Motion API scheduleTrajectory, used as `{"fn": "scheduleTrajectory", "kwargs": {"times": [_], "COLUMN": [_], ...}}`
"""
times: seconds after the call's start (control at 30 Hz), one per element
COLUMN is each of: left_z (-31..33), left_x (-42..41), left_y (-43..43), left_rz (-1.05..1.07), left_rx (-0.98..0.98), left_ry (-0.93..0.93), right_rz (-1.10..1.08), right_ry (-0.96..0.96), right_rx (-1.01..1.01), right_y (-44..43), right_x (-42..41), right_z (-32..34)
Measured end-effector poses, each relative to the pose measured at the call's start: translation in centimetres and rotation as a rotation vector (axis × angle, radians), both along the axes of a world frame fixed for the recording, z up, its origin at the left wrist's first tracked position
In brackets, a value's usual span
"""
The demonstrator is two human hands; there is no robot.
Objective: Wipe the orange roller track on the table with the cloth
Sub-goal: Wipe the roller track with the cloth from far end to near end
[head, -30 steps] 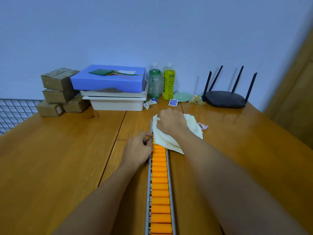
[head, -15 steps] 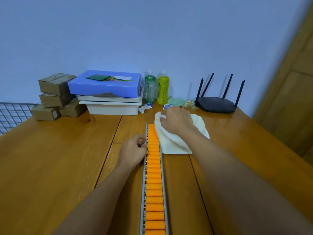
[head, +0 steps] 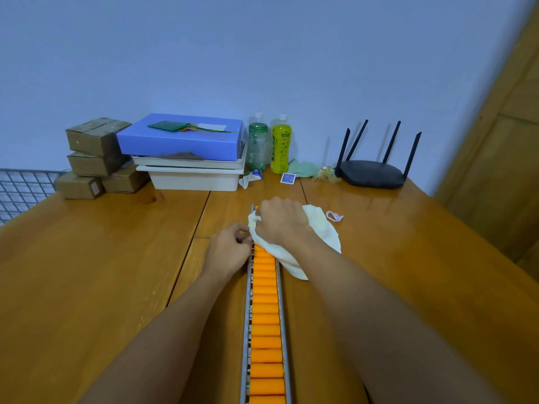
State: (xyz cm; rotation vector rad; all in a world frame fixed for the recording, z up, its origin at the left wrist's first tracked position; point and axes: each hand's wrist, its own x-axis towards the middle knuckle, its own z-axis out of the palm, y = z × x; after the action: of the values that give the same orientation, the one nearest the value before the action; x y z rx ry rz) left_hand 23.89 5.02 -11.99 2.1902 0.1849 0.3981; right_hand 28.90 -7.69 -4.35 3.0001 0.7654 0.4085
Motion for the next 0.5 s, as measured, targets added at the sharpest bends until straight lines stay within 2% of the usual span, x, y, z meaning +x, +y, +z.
{"fn": "scheduleTrajectory", "kwargs": {"times": [0.23, 0.5], "left_z": [0.2, 0.1], "left_x": [-0.2, -0.2], "left_y": [-0.1, 0.0], "left_rz": [-0.008, -0.028], "left_rx": [0.004, -0.028], "left_ry": [0.003, 0.022], "right_rz": [-0.030, -0.182], "right_ry": [-0.022, 0.095], "right_rx": [-0.077, 0.025], "right_y": [-1.9, -6.2], "right_x": [-0.5, -1.2], "right_z": [0.2, 2.1]}}
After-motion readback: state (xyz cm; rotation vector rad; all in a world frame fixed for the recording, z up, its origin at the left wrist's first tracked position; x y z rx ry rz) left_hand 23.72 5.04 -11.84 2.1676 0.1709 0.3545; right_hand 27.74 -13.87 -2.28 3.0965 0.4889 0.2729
